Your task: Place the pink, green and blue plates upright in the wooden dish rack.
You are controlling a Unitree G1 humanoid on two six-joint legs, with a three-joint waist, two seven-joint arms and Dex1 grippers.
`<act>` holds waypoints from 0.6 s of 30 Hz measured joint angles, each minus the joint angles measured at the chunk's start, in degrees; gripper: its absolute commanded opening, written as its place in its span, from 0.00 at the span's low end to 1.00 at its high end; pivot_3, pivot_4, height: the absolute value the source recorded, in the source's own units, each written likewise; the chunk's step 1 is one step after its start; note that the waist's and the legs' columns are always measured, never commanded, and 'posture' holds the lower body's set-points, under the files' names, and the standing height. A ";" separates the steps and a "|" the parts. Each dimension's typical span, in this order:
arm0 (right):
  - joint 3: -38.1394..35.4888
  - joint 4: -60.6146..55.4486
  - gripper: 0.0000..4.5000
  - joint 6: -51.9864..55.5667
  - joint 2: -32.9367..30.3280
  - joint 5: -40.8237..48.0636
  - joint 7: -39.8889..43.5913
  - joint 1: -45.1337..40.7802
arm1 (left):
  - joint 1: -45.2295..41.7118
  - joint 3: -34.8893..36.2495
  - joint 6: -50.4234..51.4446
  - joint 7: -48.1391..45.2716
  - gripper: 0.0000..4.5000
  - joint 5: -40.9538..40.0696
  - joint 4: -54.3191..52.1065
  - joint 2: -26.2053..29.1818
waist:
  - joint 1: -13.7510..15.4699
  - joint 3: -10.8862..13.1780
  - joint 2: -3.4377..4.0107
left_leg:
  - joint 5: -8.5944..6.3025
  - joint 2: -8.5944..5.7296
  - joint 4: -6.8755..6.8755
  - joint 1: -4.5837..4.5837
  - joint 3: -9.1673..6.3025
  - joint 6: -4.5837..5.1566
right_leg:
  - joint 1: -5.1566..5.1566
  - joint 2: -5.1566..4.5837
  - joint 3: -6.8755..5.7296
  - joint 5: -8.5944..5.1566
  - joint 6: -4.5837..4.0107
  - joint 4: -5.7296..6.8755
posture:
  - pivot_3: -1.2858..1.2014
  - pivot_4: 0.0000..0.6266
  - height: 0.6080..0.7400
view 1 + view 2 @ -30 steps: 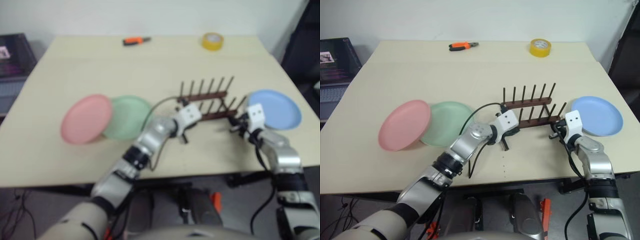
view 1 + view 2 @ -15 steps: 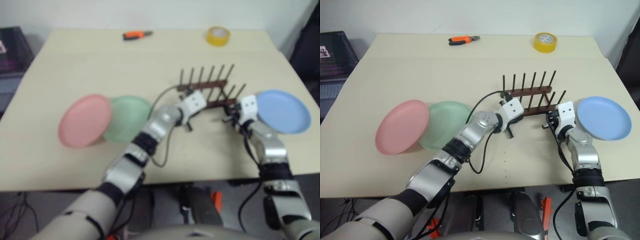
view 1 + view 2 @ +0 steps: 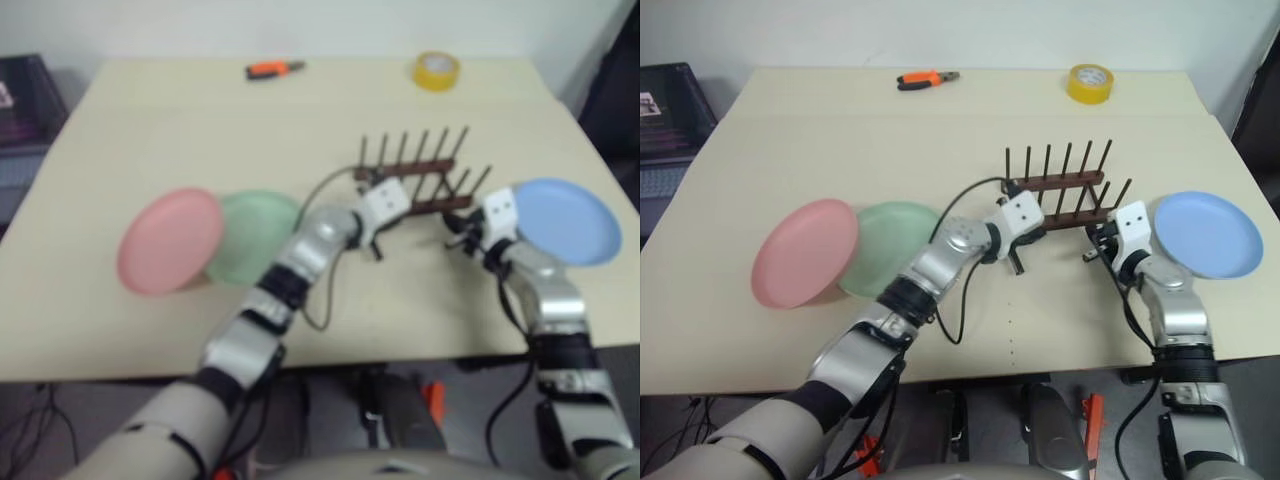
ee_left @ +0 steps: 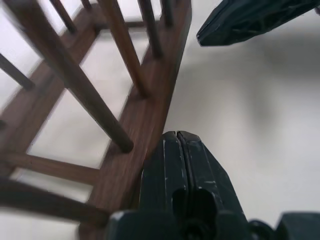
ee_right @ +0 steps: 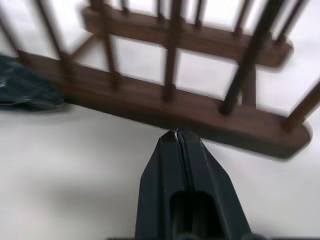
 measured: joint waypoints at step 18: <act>-6.27 -15.59 0.99 20.69 -21.23 26.82 24.78 -12.74 | 0.06 17.62 39.06 -11.10 1.00 -19.43 -44.09 35.32 | -0.34 0.09 -0.11 | 0.01 0.06 0.02 0.57 -0.22 -0.03 | 0.24 0.10 -0.15 -0.31 -0.51 0.54 | 0.52 0.24 1.00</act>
